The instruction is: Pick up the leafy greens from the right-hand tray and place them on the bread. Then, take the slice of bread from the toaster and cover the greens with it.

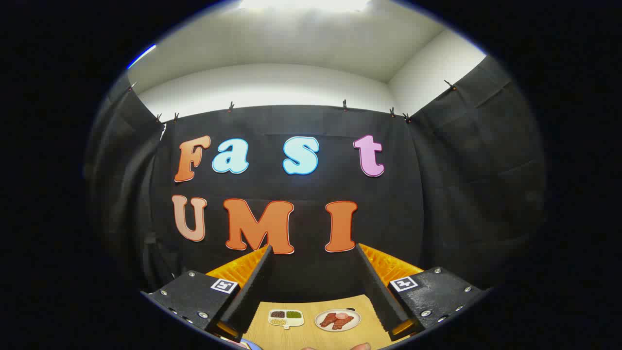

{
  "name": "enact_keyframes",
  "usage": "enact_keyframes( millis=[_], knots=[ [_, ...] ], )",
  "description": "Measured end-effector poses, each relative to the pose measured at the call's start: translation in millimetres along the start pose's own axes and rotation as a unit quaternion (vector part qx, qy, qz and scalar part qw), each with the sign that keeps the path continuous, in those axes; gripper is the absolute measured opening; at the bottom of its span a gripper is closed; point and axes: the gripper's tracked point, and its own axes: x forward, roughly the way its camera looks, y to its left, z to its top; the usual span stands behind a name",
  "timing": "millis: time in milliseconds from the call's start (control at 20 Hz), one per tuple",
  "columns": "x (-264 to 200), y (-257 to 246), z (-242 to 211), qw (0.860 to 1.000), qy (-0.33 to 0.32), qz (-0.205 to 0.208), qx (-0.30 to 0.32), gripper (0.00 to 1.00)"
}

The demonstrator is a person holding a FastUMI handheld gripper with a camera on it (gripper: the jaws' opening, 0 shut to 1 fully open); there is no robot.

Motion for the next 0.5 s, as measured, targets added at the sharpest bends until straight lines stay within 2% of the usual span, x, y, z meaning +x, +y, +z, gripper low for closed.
enact_keyframes(
  millis=[500],
  knots=[
    [-6.0, 26.7, -4.7, 0.998, 0.017, 0.050, -0.024, 0.98]
  ],
)
